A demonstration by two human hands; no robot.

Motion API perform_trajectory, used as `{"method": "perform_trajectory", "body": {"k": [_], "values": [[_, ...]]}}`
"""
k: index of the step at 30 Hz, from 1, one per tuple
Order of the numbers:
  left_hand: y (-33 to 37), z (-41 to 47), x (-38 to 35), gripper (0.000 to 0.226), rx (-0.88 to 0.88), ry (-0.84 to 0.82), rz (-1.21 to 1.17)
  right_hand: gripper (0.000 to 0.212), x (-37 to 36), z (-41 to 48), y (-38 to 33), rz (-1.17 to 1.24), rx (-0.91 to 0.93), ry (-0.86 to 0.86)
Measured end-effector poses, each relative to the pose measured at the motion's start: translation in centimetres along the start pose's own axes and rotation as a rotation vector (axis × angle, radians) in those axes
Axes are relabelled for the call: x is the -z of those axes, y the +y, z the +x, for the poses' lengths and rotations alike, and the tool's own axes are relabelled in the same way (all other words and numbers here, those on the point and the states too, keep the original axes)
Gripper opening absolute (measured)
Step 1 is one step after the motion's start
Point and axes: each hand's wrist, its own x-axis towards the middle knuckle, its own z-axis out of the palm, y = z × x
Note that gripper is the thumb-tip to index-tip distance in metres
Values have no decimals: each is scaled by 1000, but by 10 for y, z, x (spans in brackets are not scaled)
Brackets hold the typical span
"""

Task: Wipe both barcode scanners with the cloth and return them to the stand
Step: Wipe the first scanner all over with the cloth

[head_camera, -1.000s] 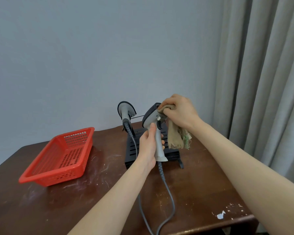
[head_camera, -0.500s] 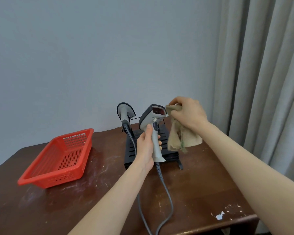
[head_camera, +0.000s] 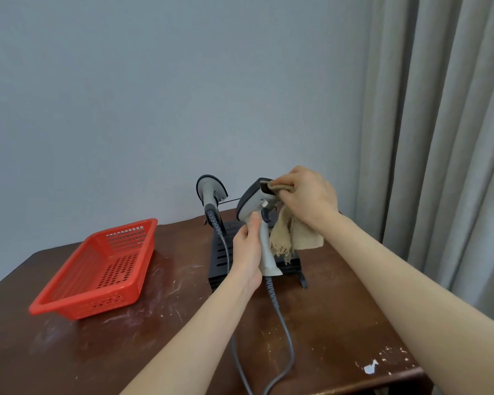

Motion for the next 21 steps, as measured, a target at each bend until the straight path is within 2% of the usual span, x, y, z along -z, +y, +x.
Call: {"method": "perform_trajectory", "body": {"k": [2, 4, 8, 10, 18, 21], "values": [[-1, 2, 0, 39, 5, -21, -14, 28, 1, -1, 5, -100, -32, 7], [0, 1, 0, 39, 14, -31, -34, 28, 0, -1, 5, -79, -58, 16], [1, 1, -2, 42, 7, -38, -37, 29, -2, -1, -5, 217, 7, -5], [1, 1, -2, 43, -6, -29, -29, 28, -1, -1, -8, 284, 26, -16], [-2, -2, 1, 38, 29, -14, -75, 30, 10, -3, 1, -190, -45, -33], [-2, -2, 1, 38, 19, -9, -82, 22, 10, -3, 2, -92, -47, -2]]}}
